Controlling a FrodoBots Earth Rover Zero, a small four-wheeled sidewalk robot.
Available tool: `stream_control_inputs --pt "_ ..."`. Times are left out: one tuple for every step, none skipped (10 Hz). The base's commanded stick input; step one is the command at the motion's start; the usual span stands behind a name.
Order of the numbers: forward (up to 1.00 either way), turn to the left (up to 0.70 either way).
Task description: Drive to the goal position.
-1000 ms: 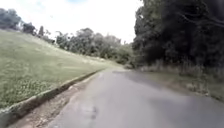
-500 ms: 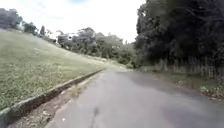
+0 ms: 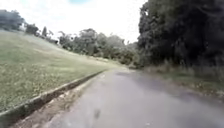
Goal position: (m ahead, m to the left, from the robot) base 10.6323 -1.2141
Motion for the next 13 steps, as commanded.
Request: stream_control_inputs --pt "1.00 0.00" --pt "1.00 0.00" --pt "1.00 0.00" --pt "1.00 0.00" --pt "1.00 0.00" --pt "1.00 0.00" --pt "1.00 0.00" --pt "1.00 0.00" --pt "1.00 0.00" --pt "1.00 0.00" --pt "1.00 0.00" --pt "1.00 -0.06" --pt "1.00 -0.15"
